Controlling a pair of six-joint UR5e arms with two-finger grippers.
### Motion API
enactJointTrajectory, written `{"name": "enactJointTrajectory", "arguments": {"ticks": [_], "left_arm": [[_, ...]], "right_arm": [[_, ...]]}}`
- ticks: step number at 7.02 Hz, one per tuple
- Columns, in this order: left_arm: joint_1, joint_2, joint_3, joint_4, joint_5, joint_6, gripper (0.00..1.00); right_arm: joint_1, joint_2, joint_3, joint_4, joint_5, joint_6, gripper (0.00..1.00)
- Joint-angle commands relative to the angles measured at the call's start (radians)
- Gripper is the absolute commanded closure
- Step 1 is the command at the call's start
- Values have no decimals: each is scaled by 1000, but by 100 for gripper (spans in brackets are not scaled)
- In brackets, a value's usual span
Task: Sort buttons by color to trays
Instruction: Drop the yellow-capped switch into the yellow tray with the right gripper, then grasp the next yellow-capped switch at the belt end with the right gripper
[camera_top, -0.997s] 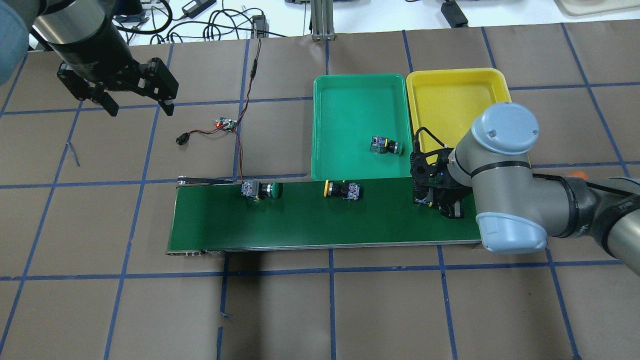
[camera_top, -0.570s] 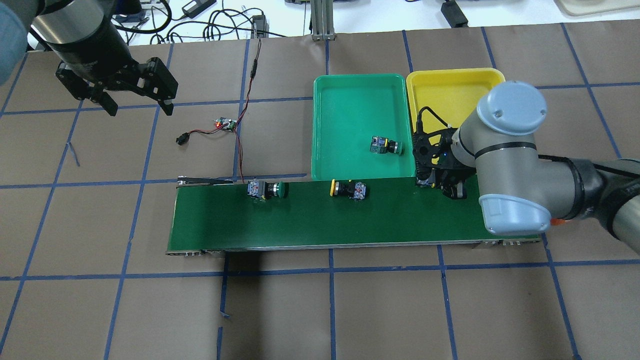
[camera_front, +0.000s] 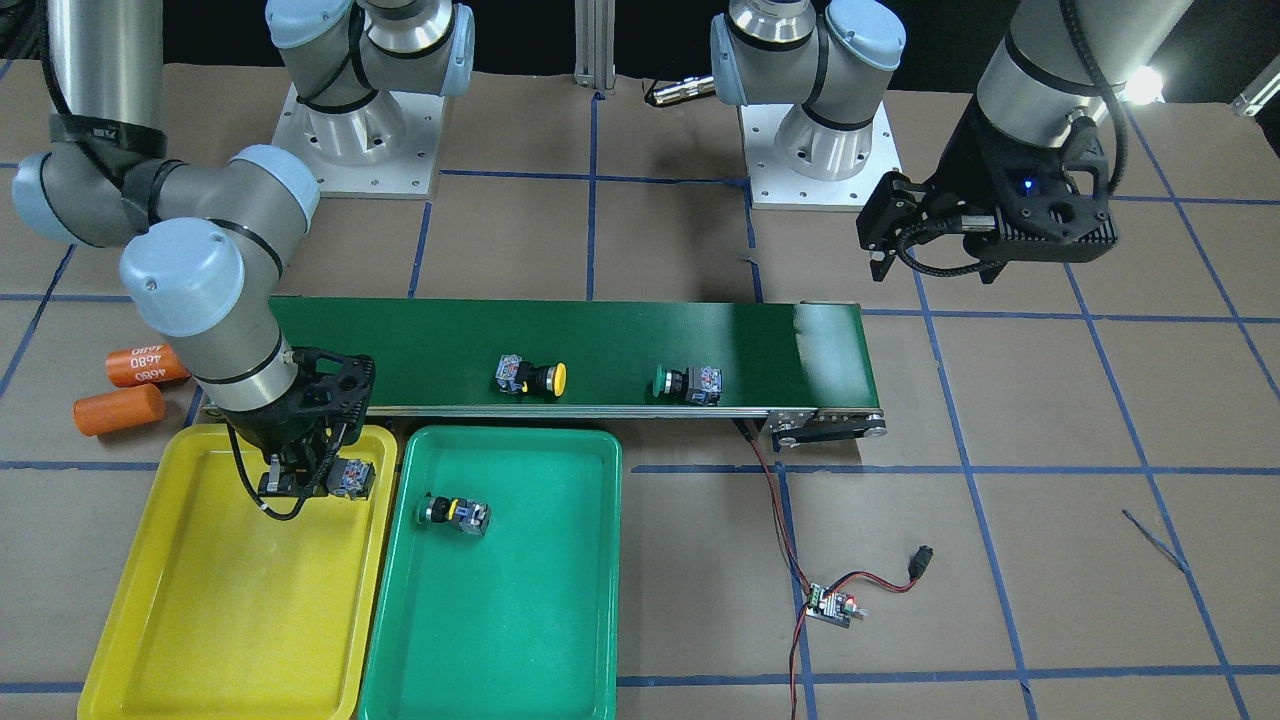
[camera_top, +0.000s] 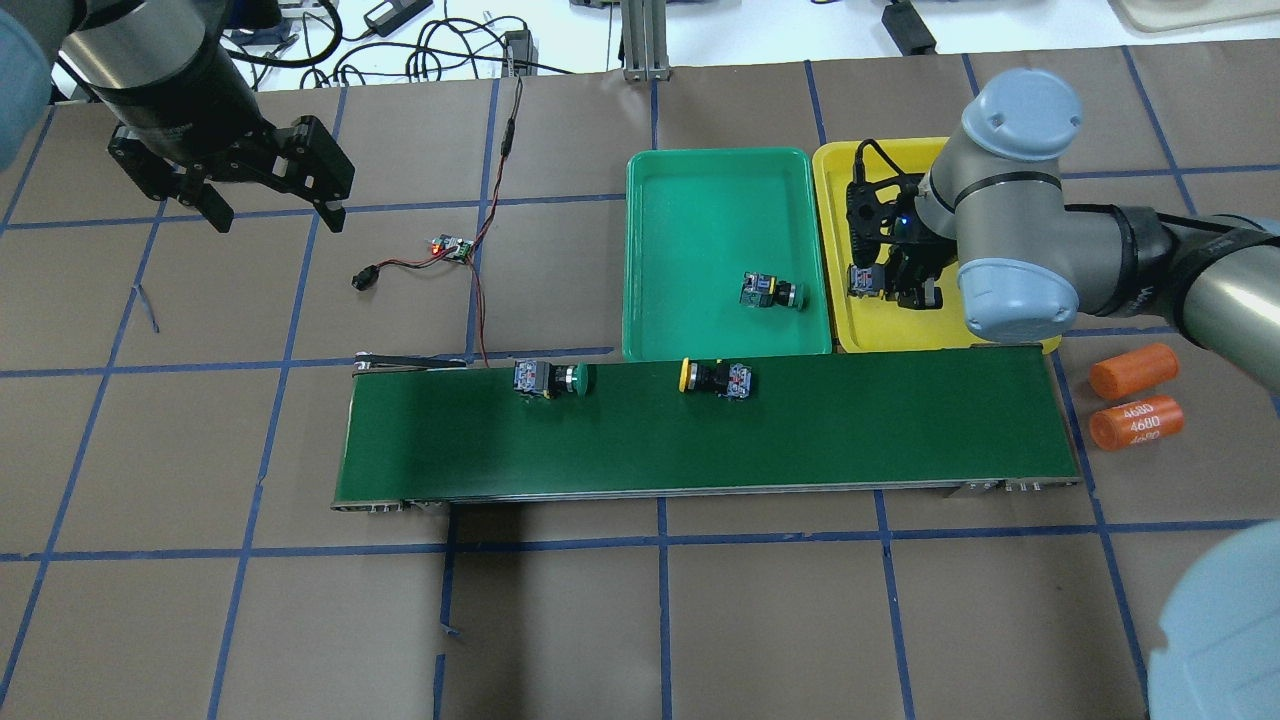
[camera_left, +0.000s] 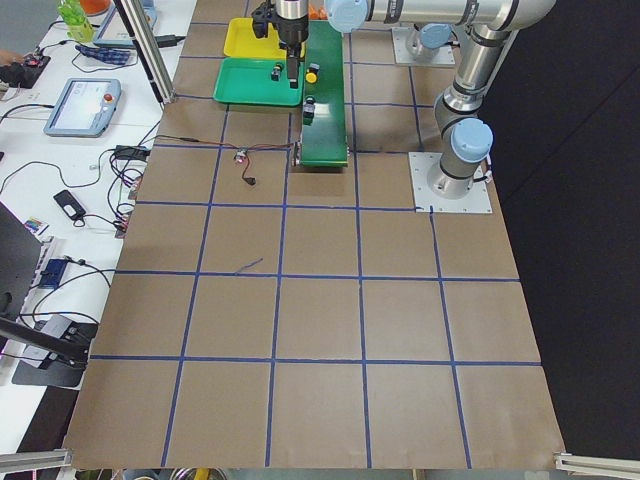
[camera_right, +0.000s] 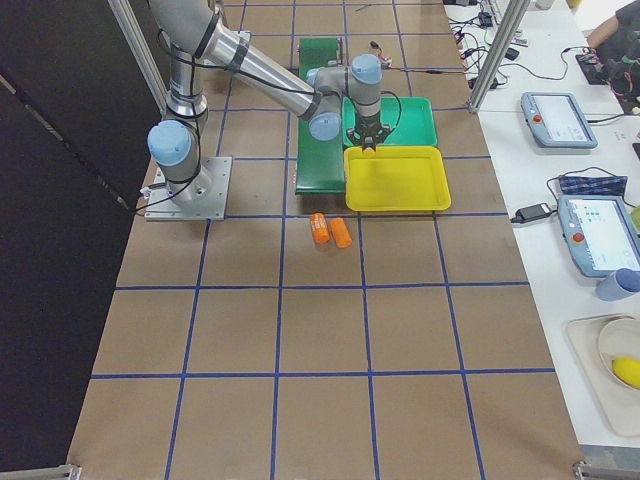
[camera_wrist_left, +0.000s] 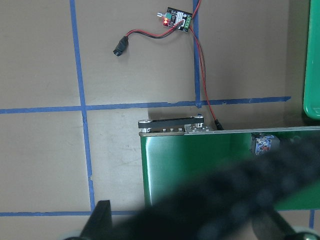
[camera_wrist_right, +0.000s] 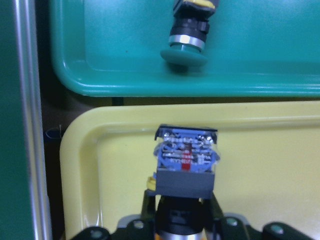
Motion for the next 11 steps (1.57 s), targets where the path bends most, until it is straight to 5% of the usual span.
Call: {"name": "enactJointTrajectory", "arguments": {"ticks": [1,6,11], "left_arm": [[0,0,-3,0,-3,-2,0],[0,-15,-2,1,0,-2,0],[2,-12,3,0,-1,-2,0]], "right_arm": [[-24,16,16,9,1,-30,3],[71,-222,102,230,-10,7,0],[73,-267,214,184,-10,34,0]]}}
